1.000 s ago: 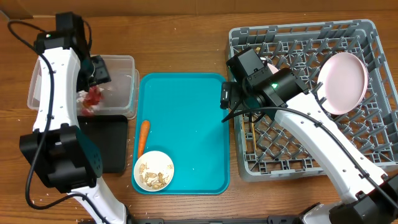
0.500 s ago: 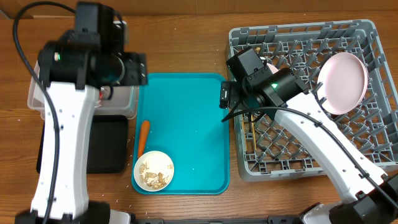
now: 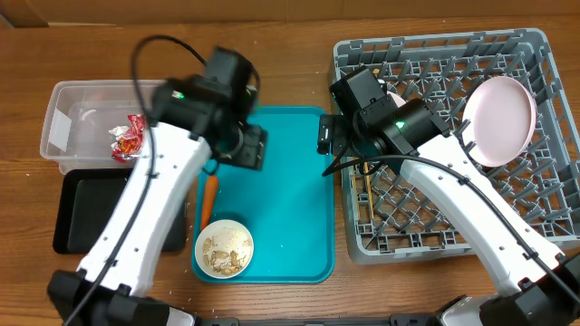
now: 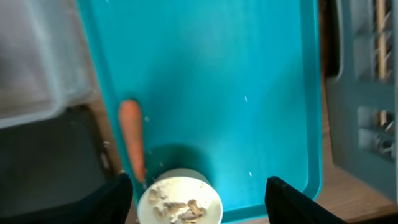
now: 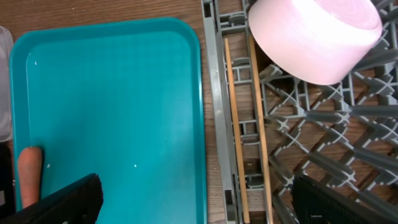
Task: Sort waste into correct bins and load items into the dishwasher
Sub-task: 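Reach the left gripper to the food-scrap bowl and grasp its rim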
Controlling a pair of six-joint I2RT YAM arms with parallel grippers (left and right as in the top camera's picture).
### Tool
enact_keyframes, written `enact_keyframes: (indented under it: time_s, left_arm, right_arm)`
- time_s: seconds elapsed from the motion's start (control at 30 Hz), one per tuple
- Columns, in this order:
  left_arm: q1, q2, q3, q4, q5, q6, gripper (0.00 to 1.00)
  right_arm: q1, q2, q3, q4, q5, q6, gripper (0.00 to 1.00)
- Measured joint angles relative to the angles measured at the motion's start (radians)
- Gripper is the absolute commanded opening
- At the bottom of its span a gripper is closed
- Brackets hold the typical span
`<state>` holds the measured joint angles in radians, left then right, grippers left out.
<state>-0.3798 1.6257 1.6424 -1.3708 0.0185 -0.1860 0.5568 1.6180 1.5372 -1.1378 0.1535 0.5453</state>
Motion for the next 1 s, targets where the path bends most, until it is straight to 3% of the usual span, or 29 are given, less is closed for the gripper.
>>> enact_keyframes:
  time_s: [0.07,0.1,0.13,1.0]
  left_arm:
    - [-0.035,0.001,-0.058,0.046,-0.002,-0.003,0.76]
    - [-0.049,0.002,-0.079,0.064,-0.003,-0.006,0.84]
    - [-0.063,0.003,-0.095,0.076,-0.004,-0.010,0.99]
    - [-0.087,0.006,-0.113,0.089,-0.015,-0.025,1.00]
  right_arm:
    - [0.000,0.000,0.000,0.001,-0.001,0.000,1.00]
    - [0.000,0.000,0.000,0.001,0.000,0.000,1.00]
    - [0.000,0.000,0.000,0.001,0.000,0.000,1.00]
    - [0.000,0.000,0.000,0.000,0.000,0.000,1.00]
